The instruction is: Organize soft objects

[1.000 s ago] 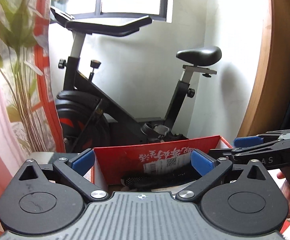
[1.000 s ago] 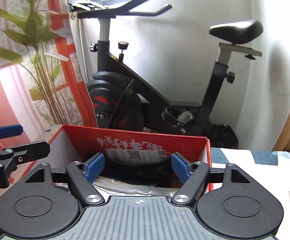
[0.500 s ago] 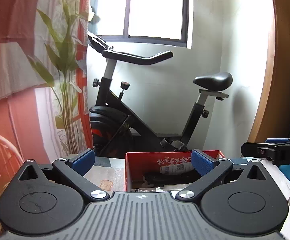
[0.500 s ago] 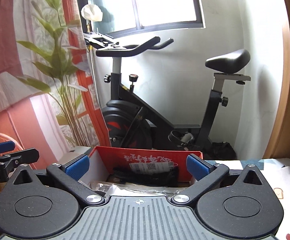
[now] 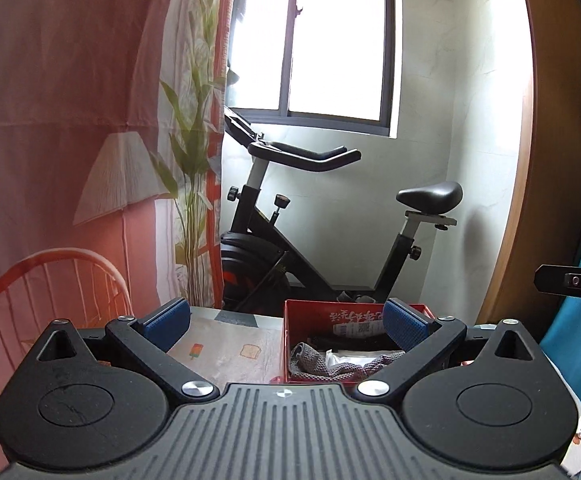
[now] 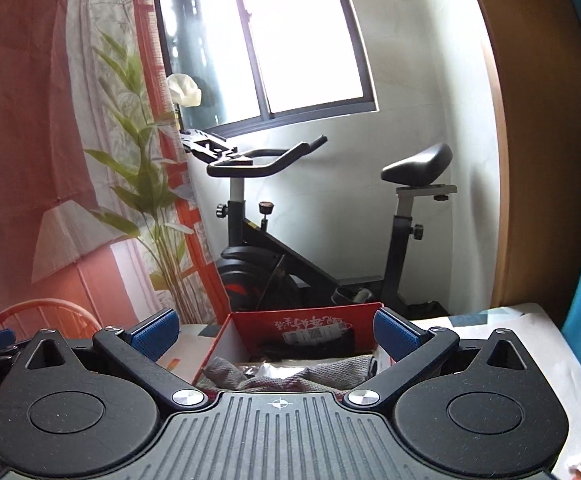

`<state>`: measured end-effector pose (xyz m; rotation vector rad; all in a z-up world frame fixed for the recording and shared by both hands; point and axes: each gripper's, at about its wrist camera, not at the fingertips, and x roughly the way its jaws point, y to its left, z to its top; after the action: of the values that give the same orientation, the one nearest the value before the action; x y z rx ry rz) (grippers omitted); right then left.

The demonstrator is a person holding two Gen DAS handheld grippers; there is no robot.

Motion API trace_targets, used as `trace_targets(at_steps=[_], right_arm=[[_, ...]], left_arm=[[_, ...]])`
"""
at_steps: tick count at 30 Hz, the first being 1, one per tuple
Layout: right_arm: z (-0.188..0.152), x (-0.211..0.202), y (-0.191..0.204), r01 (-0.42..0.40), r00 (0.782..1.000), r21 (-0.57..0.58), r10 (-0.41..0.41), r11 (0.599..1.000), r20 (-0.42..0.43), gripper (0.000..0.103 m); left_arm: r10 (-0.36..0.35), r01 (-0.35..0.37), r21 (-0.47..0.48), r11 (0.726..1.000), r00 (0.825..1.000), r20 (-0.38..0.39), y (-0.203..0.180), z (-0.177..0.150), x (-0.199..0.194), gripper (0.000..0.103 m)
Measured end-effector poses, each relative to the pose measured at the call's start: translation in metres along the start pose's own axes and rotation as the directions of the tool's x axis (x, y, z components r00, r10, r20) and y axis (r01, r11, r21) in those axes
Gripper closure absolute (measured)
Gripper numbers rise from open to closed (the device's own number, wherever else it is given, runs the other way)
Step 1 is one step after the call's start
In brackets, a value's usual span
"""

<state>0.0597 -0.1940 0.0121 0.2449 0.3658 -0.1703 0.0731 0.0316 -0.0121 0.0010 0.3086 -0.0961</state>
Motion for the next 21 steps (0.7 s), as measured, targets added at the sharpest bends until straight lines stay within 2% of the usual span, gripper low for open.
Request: trace_targets(at_steps=[4, 10, 13, 21], right_arm=[[-0.01, -0.039, 0.019, -0.007, 0.999, -0.045, 0.009, 0.999, 0.038, 0.0], [-0.022, -0.08, 0.037, 0.003, 0.997, -0.093, 0.004, 0.996, 0.075, 0.0], [-0.026, -0.088, 0.04, 0.002, 0.997, -0.101, 0.005, 0.995, 0.075, 0.0], [-0.04, -0.099, 0.046, 0.002, 0.998, -0.119, 0.005, 0.993, 0.062, 0.0]], left_arm=[[0.027, -0.026, 0.037, 0.999, 0.999, -0.027, -0.001, 0.003, -0.034, 0.0], [0.055, -0.056, 0.037, 0.998, 0.998, 0.014, -0.007, -0.003, -0.077, 0.0], [0.1, -0.101, 0.031, 0.994, 0.995, 0.023, -0.011, -0.01, -0.091, 0.0], [0.094, -0.094, 0.033, 0.995, 0.996, 0.014, -0.013, -0.016, -0.104, 0.0]])
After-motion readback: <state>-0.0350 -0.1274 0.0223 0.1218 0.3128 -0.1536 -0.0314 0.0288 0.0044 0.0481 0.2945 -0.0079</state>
